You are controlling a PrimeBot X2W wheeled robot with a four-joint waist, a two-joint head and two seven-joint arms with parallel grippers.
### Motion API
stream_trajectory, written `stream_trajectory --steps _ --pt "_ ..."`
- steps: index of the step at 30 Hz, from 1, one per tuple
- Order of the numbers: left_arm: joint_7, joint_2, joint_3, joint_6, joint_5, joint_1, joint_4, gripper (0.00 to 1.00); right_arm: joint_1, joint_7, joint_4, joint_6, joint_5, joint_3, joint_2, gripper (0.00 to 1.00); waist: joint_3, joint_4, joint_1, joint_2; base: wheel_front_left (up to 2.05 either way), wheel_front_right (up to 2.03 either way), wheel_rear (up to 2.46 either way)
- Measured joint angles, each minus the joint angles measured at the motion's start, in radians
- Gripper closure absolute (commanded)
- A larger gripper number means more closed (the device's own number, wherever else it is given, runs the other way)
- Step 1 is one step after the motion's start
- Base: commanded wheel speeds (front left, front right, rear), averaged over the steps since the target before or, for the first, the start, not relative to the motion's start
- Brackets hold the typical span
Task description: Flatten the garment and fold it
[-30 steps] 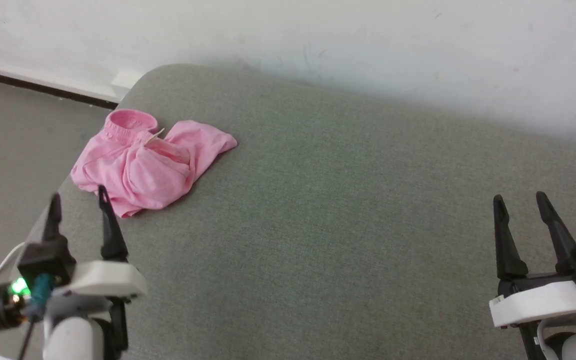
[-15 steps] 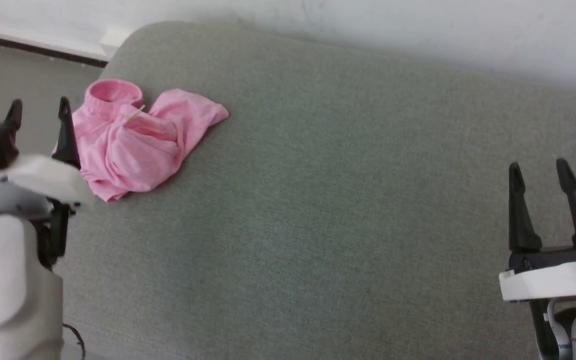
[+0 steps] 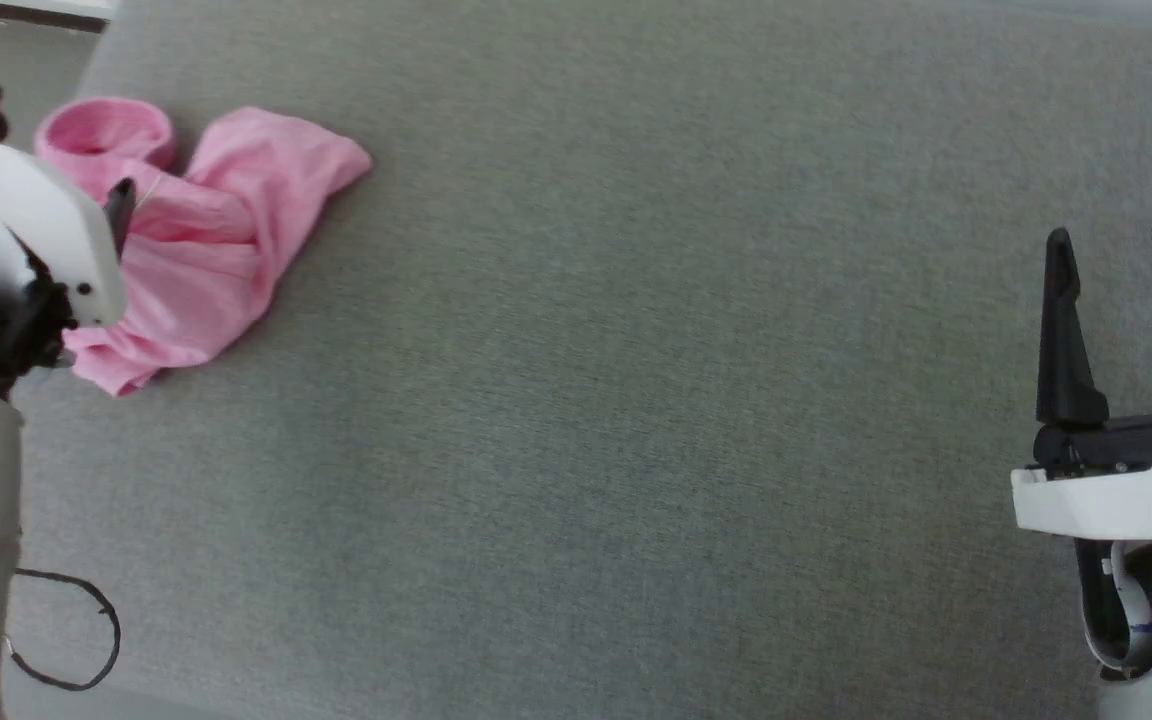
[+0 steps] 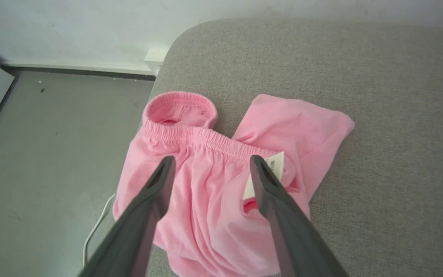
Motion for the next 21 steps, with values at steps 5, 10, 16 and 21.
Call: stream_trajectory --steps 5,10,16,21 --pt "0.167 0.046 -0.057 -0.007 -0.092 -0.045 0.077 0.0 -0.022 -0.01 -0.014 0.0 0.0 -0.007 0.0 0.0 0.055 -0.038 0.0 0.0 0.0 0.0 0.0" --pt "0.277 0.071 -0.118 -0.009 -0.161 -0.051 0.141 0.0 -0.038 -0.02 -0.02 0.0 0.001 -0.011 0.0 0.0 0.106 -0.069 -0.0001 0.0 0.0 0.0 0.0" --pt "0.3 0.122 -0.174 -0.016 -0.23 -0.092 0.166 0.15 -0.054 -0.031 -0.023 0.0 0.0 -0.013 0.0 0.0 0.152 -0.086 -0.0002 0.0 0.0 0.0 0.0" --pt "0.249 0.145 -0.26 -0.017 -0.217 -0.104 0.157 1.0 -0.052 -0.035 -0.022 0.0 0.0 -0.012 0.0 0.0 0.138 -0.081 -0.0001 0.0 0.0 0.0 0.0"
